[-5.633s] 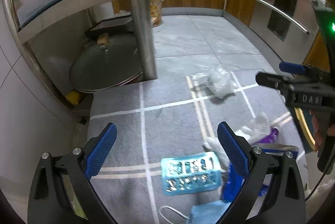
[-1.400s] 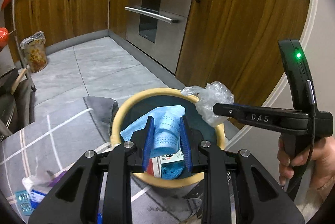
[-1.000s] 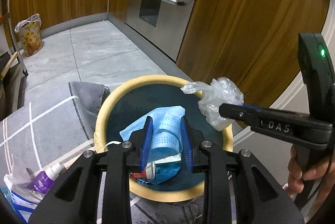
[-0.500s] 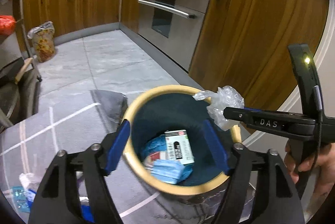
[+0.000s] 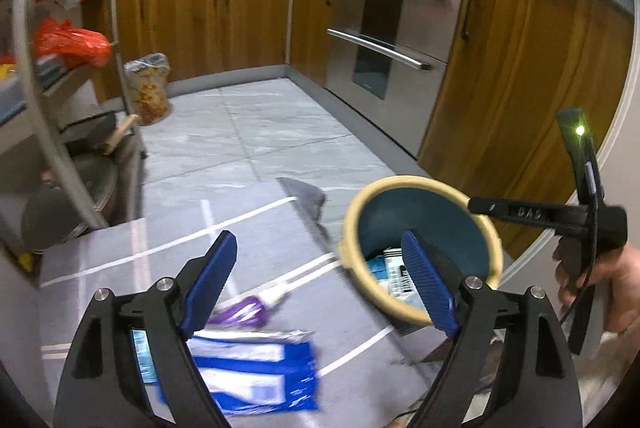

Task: Collect trash
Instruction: 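Move both tools back over the blister pack and tissue on the mat, then grasp the blue blister pack with the left tool while the right tool grasps the white tissue, then carry the blister pack and tissue over the yellow-rimmed bin with both tools, then open both tools to drop the blister pack and tissue into the bin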

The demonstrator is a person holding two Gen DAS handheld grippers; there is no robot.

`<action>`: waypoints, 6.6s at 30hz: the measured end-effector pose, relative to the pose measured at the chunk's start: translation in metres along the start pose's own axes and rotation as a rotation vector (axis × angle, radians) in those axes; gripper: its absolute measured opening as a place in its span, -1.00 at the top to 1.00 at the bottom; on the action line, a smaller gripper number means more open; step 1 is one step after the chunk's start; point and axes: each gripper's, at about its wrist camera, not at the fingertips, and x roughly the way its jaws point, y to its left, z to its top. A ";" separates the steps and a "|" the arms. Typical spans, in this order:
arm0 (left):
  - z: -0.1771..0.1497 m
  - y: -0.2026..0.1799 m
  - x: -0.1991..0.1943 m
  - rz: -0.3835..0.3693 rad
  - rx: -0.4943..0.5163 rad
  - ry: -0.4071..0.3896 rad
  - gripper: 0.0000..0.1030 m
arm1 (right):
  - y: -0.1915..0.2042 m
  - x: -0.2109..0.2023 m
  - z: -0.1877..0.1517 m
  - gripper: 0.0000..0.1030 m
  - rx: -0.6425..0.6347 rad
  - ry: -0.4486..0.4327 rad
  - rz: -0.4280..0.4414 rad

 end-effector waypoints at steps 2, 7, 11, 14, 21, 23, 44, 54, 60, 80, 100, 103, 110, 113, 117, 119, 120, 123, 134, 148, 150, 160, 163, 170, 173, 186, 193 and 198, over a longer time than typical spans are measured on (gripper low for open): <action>-0.004 0.010 -0.013 0.035 0.014 -0.008 -0.63 | 0.014 -0.006 -0.002 -0.16 -0.018 -0.017 0.007; -0.016 0.036 -0.040 0.098 0.016 -0.022 -0.71 | 0.050 -0.017 -0.009 -0.46 -0.076 -0.054 0.035; -0.027 0.060 -0.058 0.139 -0.009 -0.028 -0.76 | 0.082 -0.024 -0.017 -0.66 -0.112 -0.075 0.071; -0.034 0.080 -0.071 0.177 -0.031 -0.038 -0.85 | 0.104 -0.028 -0.022 -0.79 -0.151 -0.089 0.086; -0.051 0.122 -0.091 0.247 -0.081 -0.041 -0.89 | 0.143 -0.021 -0.036 -0.85 -0.204 -0.065 0.105; -0.055 0.134 -0.094 0.264 -0.106 -0.037 -0.89 | 0.153 -0.018 -0.040 -0.85 -0.214 -0.057 0.109; -0.099 0.225 -0.027 0.340 -0.278 0.199 -0.89 | 0.226 0.060 -0.042 -0.86 -0.282 0.094 0.162; -0.114 0.220 0.033 0.258 -0.258 0.363 -0.89 | 0.252 0.095 -0.048 -0.86 -0.320 0.178 0.173; -0.120 0.210 0.056 0.230 -0.205 0.433 -0.89 | 0.255 0.111 -0.048 -0.82 -0.296 0.225 0.183; -0.131 0.216 0.086 0.233 -0.236 0.514 -0.89 | 0.286 0.138 -0.068 0.04 -0.390 0.343 0.234; -0.121 0.217 0.054 0.249 -0.256 0.425 -0.79 | 0.286 0.106 -0.059 0.94 -0.424 0.229 0.271; -0.115 0.210 0.040 0.259 -0.253 0.391 -0.79 | 0.283 0.097 -0.056 0.94 -0.411 0.208 0.286; -0.098 0.191 0.019 0.290 -0.179 0.326 -0.79 | 0.278 0.064 -0.046 0.94 -0.346 0.143 0.348; -0.088 0.182 0.008 0.307 -0.155 0.296 -0.79 | 0.275 0.043 -0.038 0.95 -0.329 0.092 0.379; -0.067 0.172 -0.020 0.291 -0.170 0.213 -0.79 | 0.266 0.011 -0.024 0.95 -0.279 0.026 0.439; -0.055 0.164 -0.036 0.272 -0.161 0.177 -0.79 | 0.263 -0.006 -0.019 0.95 -0.275 -0.008 0.455; -0.048 0.158 -0.046 0.260 -0.143 0.157 -0.79 | 0.260 -0.018 -0.015 0.95 -0.279 -0.033 0.456; -0.032 0.144 -0.063 0.244 -0.092 0.122 -0.79 | 0.248 -0.048 -0.004 0.95 -0.270 -0.095 0.465; 0.018 0.088 -0.094 0.138 0.086 0.046 -0.79 | 0.167 -0.130 0.016 0.95 -0.243 -0.305 0.361; 0.023 -0.016 -0.029 -0.089 0.082 0.050 -0.79 | 0.016 -0.131 0.020 0.95 -0.070 -0.317 0.153; 0.023 -0.033 -0.020 -0.105 0.103 0.060 -0.79 | 0.006 -0.125 0.021 0.94 -0.056 -0.306 0.137; 0.009 -0.088 0.042 -0.121 0.194 0.153 -0.79 | -0.036 -0.089 0.025 0.94 -0.032 -0.220 0.070; 0.006 -0.092 0.056 -0.120 0.193 0.174 -0.79 | -0.046 -0.074 0.026 0.94 0.004 -0.183 0.087; -0.001 -0.107 0.096 -0.106 0.211 0.218 -0.80 | -0.051 -0.053 0.030 0.94 0.020 -0.145 0.087; -0.006 -0.115 0.111 -0.097 0.234 0.232 -0.80 | -0.049 -0.045 0.031 0.94 0.002 -0.130 0.073; -0.006 -0.122 0.137 -0.091 0.243 0.234 -0.89 | -0.049 -0.033 0.036 0.94 0.006 -0.129 0.068; 0.004 -0.109 0.116 -0.084 0.207 0.194 -0.89 | -0.035 -0.032 0.040 0.94 -0.005 -0.141 0.092; 0.011 -0.085 0.093 -0.057 0.169 0.160 -0.89 | -0.023 -0.039 0.044 0.94 -0.024 -0.188 0.117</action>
